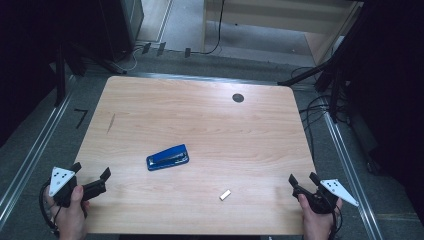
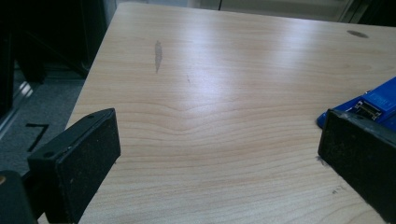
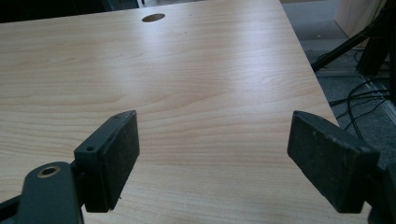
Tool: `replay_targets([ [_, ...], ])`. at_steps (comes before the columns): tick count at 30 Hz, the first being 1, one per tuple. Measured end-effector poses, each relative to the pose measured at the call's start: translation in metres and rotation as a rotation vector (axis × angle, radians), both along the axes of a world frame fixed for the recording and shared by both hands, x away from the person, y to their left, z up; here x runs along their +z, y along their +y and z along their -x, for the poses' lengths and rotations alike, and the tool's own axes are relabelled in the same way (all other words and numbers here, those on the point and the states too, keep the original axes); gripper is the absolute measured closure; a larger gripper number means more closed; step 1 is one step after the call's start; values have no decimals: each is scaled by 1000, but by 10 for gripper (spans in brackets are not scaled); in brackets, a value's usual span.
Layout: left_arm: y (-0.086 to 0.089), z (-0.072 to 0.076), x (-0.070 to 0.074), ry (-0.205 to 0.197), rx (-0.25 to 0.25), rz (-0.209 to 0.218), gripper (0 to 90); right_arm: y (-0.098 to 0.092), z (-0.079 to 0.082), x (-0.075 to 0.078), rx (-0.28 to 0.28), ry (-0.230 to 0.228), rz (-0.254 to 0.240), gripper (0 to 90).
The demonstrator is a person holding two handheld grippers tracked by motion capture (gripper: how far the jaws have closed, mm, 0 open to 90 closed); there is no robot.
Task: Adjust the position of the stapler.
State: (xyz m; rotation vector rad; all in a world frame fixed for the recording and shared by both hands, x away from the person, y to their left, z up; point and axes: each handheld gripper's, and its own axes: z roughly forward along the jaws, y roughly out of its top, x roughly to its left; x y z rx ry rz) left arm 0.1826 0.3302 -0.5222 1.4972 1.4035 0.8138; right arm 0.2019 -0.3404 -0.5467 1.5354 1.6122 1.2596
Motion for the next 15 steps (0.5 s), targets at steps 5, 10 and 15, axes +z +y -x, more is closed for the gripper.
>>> replay_targets([
  [5,2,1,0,-9,8,16,0,3,1,0,8,-5,24,207],
  [10,0,1,0,-12,-6,1,1,8,-1,-1,22,9,62,217],
  [15,2,0,0,-5,-50,18,72,13,-1,0,36,11,71,238],
])
